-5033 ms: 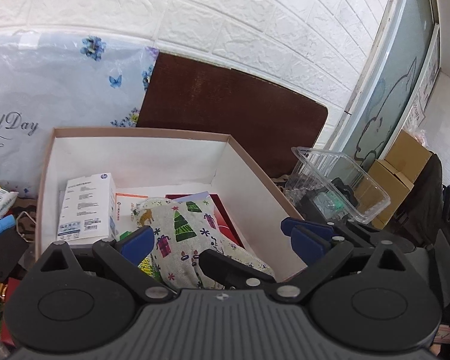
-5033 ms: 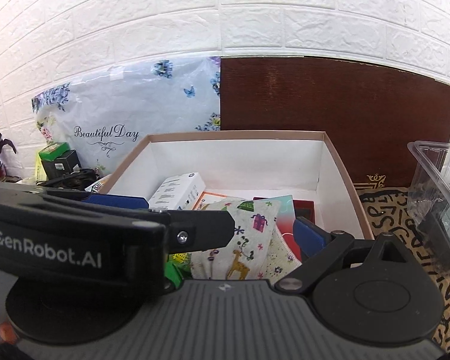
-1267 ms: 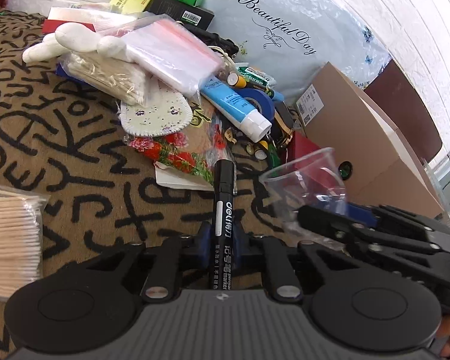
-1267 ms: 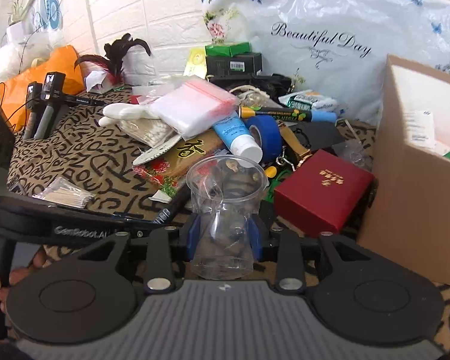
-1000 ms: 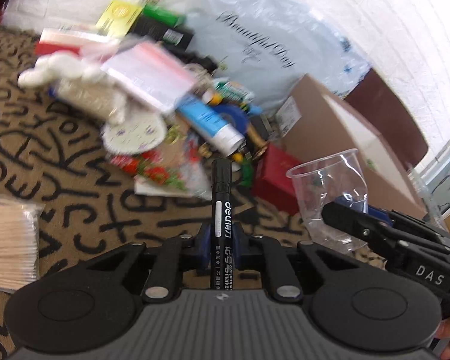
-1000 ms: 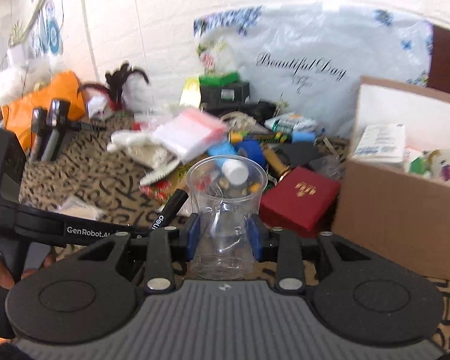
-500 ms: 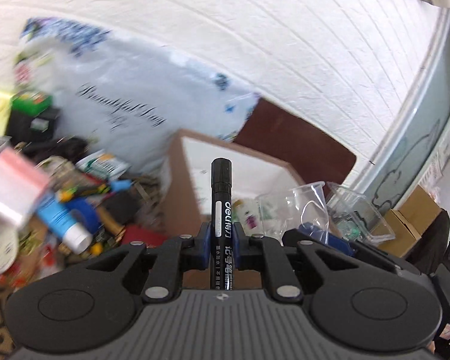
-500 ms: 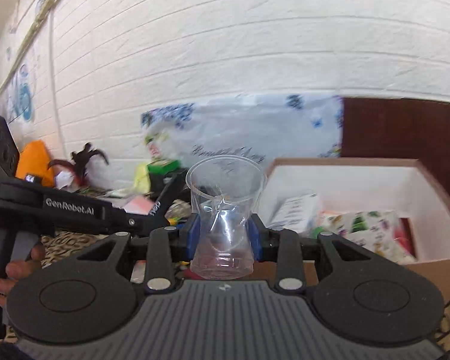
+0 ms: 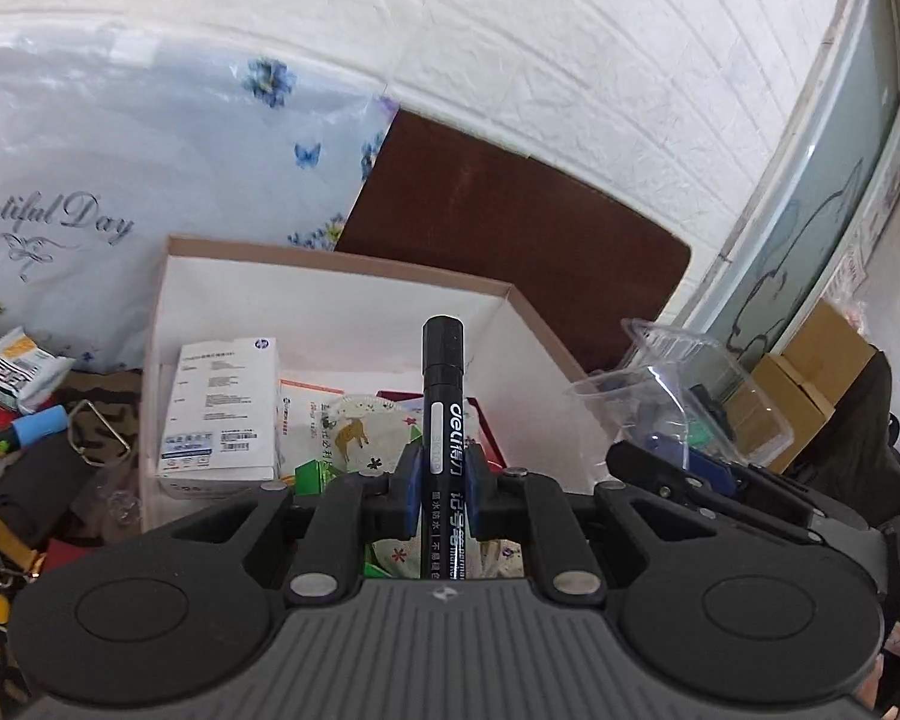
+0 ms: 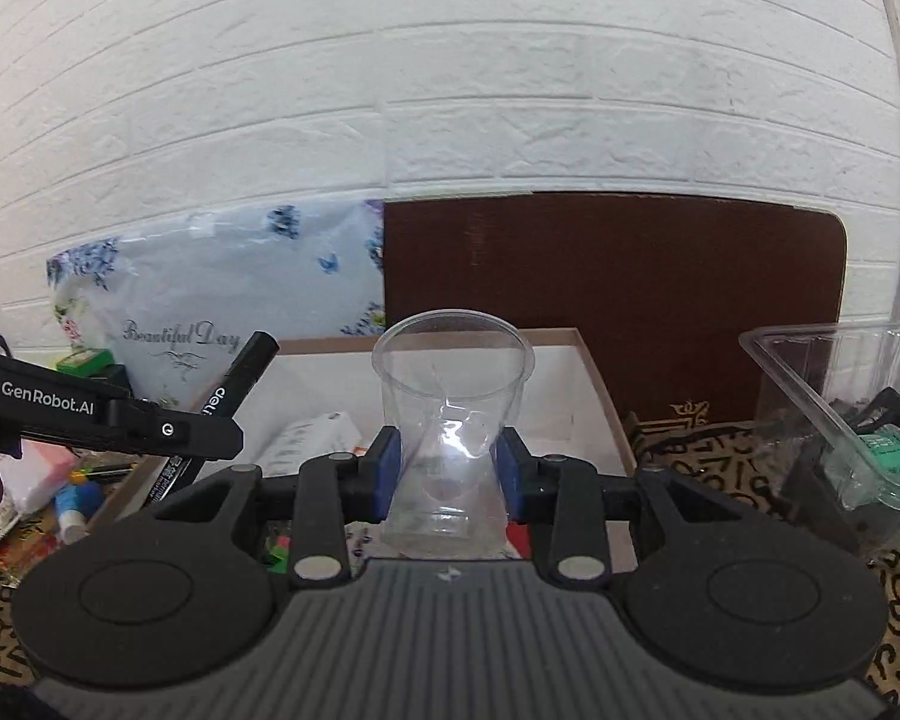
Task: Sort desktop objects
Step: 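Carry the cup and marker over the cardboard box with both grippers, then release the cup into the cardboard box with the right gripper while the left gripper lowers the marker in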
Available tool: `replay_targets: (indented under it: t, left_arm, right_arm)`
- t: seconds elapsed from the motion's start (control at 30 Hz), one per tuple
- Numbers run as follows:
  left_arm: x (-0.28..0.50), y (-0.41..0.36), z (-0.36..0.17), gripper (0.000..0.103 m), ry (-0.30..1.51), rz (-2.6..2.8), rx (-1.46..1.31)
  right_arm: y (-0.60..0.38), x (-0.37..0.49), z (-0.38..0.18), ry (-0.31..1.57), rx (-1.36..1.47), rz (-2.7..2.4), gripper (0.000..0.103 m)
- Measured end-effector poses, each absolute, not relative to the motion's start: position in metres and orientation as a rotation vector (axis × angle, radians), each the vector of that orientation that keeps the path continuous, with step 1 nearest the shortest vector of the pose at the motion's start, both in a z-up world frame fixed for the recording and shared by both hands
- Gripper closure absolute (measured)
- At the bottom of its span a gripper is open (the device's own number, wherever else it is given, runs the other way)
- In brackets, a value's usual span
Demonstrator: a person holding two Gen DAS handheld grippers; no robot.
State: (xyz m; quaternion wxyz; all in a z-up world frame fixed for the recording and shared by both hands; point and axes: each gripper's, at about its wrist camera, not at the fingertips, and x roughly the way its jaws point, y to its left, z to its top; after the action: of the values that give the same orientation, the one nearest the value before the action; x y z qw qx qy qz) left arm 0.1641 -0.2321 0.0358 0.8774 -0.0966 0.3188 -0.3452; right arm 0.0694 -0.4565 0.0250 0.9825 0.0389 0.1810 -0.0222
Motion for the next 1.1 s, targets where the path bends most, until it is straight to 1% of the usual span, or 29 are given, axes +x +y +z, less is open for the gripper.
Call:
replay_targets:
  t: [0.23,0.43,0.47,0.5,0.53,0.57,0.6,0.63,0.67,0.7,0.73,0.77,0.93,1.1]
  left_arm:
    - [0.197,-0.249,0.018,0.090,0.709,-0.683,-0.196]
    - [0.209,-0.257,0.007,0.089,0.724,-0.667,-0.181]
    - [0.208,-0.256,0.007,0.086,0.712,-0.664,-0.176]
    - [0.207,-0.256,0.008,0.069,0.701,-0.670,-0.177]
    - [0.206,-0.255,0.009,0.040,0.695,-0.678,-0.182]
    - [0.205,-0.253,0.010,0.027,0.689,-0.680,-0.190]
    - [0.203,-0.252,0.012,0.015,0.673,-0.680,-0.195]
    - [0.199,-0.250,0.014,0.015,0.650,-0.681,-0.193]
    - [0.197,-0.250,0.016,0.015,0.637,-0.681,-0.183]
    - [0.195,-0.250,0.017,0.011,0.635,-0.678,-0.172]
    - [0.194,-0.250,0.019,0.007,0.639,-0.671,-0.166]
    - [0.192,-0.249,0.019,0.006,0.644,-0.664,-0.165]
    - [0.184,-0.245,0.022,0.004,0.655,-0.660,-0.170]
    - [0.174,-0.243,0.024,0.004,0.650,-0.635,-0.127]
  right_arm:
    - [-0.476,0.098,0.000,0.431,0.065,-0.093,0.069]
    - [-0.478,0.117,-0.016,0.480,0.058,-0.094,0.069]
    - [-0.478,0.119,-0.018,0.488,0.056,-0.096,0.067]
    - [-0.478,0.121,-0.020,0.496,0.054,-0.094,0.066]
    - [-0.478,0.121,-0.020,0.496,0.050,-0.090,0.062]
    - [-0.477,0.121,-0.020,0.490,0.044,-0.087,0.054]
    - [-0.476,0.120,-0.019,0.485,0.038,-0.085,0.048]
    - [-0.475,0.119,-0.019,0.481,0.033,-0.085,0.034]
    - [-0.473,0.117,-0.018,0.475,0.028,-0.085,0.026]
    - [-0.472,0.115,-0.017,0.464,0.023,-0.088,0.023]
    - [-0.471,0.113,-0.016,0.458,0.018,-0.089,0.018]
    - [-0.469,0.112,-0.015,0.455,0.015,-0.089,0.012]
    - [-0.458,0.108,-0.011,0.455,0.026,-0.081,0.006]
    - [-0.448,0.103,-0.006,0.457,0.029,-0.092,0.006]
